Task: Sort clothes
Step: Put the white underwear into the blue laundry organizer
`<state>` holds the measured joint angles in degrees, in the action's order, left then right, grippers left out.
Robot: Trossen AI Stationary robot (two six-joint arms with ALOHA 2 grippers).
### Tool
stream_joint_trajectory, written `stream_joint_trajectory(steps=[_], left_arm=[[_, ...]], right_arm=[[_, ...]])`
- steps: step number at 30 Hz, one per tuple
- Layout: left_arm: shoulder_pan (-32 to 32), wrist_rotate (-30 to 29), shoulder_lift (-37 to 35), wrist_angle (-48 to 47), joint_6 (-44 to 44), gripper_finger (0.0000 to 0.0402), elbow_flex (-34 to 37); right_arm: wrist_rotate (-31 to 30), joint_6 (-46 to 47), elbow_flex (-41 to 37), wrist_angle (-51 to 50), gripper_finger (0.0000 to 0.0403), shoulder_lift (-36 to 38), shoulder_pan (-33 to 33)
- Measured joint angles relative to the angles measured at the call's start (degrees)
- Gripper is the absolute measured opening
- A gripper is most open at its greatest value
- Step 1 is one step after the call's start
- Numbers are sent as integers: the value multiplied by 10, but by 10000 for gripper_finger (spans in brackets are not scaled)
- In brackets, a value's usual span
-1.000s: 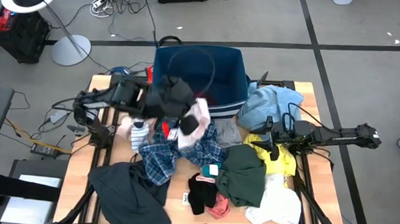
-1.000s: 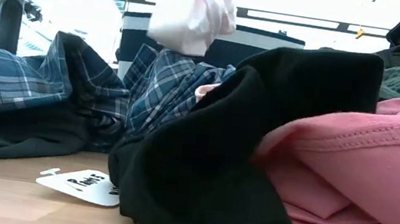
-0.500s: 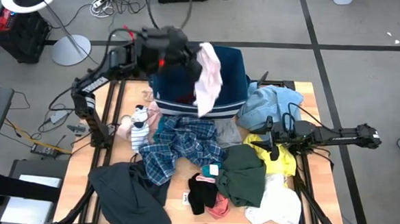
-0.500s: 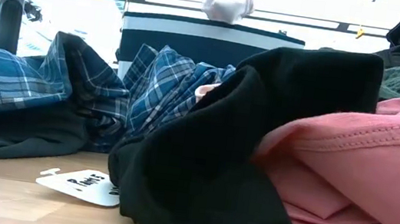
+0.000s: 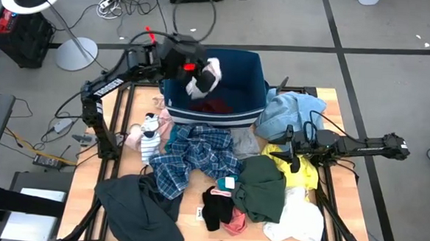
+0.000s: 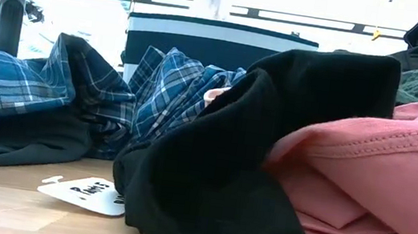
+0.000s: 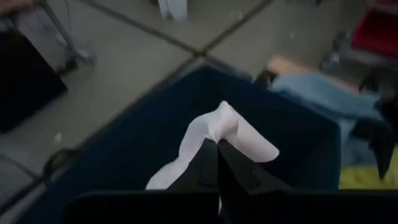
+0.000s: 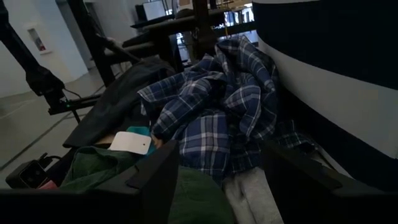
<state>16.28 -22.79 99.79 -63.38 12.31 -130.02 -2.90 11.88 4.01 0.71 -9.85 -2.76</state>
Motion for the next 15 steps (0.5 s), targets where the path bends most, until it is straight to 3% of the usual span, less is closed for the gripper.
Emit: stream_joint_trajectory(steps=[5,15], left_arm=[[9,38,1,25,3,0,79],[22,101,2,206,6,6,257]], right_arm=[[0,0,0,1,231,0,0],[0,0,0,1,231,0,0]])
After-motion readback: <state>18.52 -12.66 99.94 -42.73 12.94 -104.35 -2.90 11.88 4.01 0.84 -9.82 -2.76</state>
